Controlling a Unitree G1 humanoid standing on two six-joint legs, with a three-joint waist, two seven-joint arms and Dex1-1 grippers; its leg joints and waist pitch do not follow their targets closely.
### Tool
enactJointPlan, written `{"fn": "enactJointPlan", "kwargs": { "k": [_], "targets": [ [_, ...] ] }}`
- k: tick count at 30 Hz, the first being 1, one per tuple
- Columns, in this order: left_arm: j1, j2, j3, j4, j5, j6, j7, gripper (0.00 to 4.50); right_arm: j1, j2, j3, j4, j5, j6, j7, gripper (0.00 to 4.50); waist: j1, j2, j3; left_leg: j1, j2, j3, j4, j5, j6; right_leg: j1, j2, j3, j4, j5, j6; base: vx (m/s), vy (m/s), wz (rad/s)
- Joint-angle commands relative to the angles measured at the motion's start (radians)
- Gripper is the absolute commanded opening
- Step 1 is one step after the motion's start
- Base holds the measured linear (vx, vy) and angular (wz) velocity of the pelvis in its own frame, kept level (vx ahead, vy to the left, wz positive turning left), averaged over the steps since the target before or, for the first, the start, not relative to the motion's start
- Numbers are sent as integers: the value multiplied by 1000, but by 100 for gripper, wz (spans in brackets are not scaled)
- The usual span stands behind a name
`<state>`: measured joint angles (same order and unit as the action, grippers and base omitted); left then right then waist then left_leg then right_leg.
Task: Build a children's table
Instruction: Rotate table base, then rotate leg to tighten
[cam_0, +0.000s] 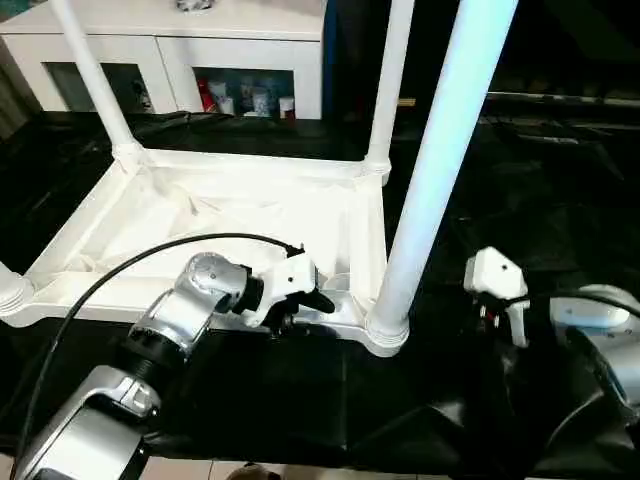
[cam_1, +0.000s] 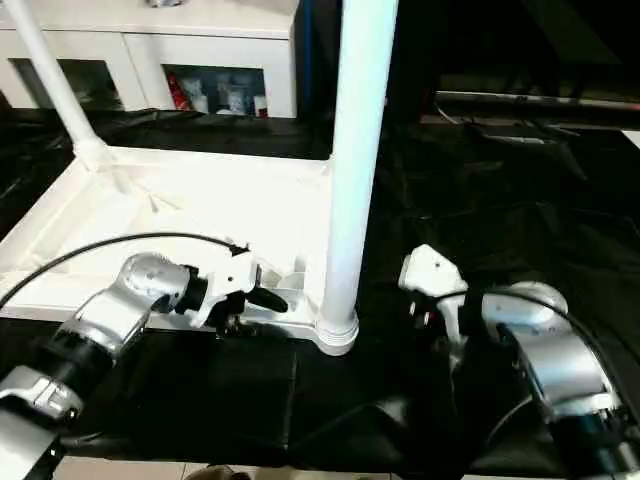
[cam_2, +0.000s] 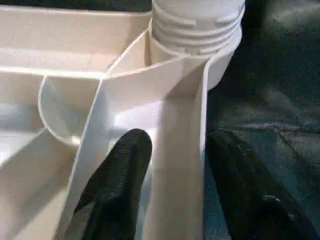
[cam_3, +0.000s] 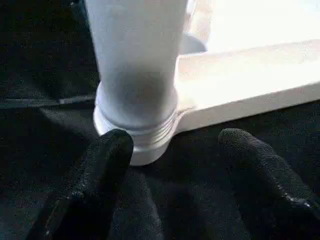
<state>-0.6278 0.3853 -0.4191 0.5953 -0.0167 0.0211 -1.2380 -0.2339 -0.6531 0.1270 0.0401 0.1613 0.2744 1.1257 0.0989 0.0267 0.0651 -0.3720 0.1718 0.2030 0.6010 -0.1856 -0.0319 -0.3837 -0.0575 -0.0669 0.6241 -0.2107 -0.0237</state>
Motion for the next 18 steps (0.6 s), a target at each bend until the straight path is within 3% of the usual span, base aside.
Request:
{"fn": "enactJointPlan", "kwargs": {
  "k": [1,5,10,11,18],
  "targets": [
    [-13,4,-3,11,12,1,6,187,-2,-18,4,-23,1,7,7,320,5,-8,-68,14,70,-40,-65,-187,60,43,-104,59,-93,-227,-209,0,0,0],
    [-21,-1,4,32,20,-14,-7,147,1,-21,11,-45,4,30,2,320,6,-8,-68,14,70,-41,-65,-179,61,43,-103,59,-92,-224,-203,0,0,0],
    [-23,3,-5,36,27,-9,-24,135,1,-21,17,-48,3,35,1,320,6,-6,-68,14,71,-41,-65,-181,60,43,-105,59,-91,-212,-210,0,0,0],
    [-21,5,-7,32,27,-3,-28,108,0,-21,18,-46,2,34,1,320,6,-6,-68,14,71,-41,-65,-182,58,43,-105,59,-91,-215,-210,0,0,0],
    [-17,16,-11,27,32,8,-49,56,-1,-22,22,-45,0,34,-2,320,6,-4,-68,14,70,-41,-64,-188,57,43,-105,59,-93,-224,-210,0,0,0]
  ]
}}
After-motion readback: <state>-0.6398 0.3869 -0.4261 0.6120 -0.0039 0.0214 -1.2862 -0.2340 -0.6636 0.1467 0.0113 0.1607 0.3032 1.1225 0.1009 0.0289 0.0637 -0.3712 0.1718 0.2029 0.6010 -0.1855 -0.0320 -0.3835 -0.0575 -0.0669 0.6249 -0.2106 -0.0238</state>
